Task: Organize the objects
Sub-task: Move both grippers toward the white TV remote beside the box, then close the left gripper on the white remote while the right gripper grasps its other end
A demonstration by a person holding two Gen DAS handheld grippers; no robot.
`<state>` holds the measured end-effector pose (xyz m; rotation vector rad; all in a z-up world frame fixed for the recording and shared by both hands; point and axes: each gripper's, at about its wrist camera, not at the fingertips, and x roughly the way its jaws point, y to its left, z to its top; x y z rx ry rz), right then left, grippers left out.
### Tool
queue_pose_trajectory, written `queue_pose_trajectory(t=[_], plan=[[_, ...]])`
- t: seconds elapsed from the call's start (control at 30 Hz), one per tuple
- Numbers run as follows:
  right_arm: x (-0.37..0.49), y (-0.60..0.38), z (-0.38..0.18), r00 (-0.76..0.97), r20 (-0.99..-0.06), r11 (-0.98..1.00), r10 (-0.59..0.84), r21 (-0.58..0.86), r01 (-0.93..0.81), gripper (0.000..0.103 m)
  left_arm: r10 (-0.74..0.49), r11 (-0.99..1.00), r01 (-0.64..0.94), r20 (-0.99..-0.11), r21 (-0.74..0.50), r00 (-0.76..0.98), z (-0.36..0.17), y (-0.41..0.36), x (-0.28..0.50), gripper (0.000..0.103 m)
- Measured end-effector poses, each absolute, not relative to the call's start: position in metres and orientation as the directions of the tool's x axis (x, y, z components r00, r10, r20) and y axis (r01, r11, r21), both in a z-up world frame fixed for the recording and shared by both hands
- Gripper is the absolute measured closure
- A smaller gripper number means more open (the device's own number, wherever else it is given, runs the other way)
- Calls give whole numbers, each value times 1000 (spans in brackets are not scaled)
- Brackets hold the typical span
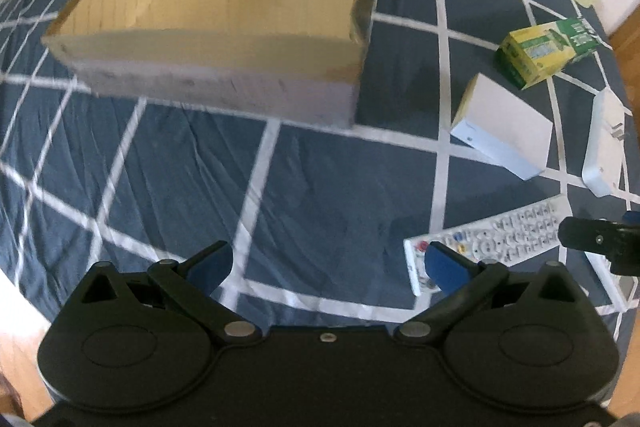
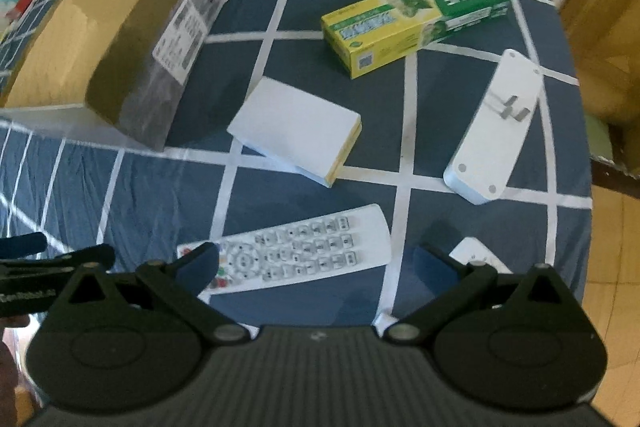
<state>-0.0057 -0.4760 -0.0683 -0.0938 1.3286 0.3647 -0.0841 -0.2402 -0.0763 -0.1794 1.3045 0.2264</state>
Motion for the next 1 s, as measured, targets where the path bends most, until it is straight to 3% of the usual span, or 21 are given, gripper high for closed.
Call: queue_pose_trajectory(t=[0.27,1.0], plan=[[14,-480,-97,102,-968,910,231,178,-373,0,22,937,-346,-981,-47,194,-104,-262,-84,0],[37,-476,-150,-67,-969,874,239,244,-420,2,-101,912,-385,-986,-144,130,-147,-296,-54,0]])
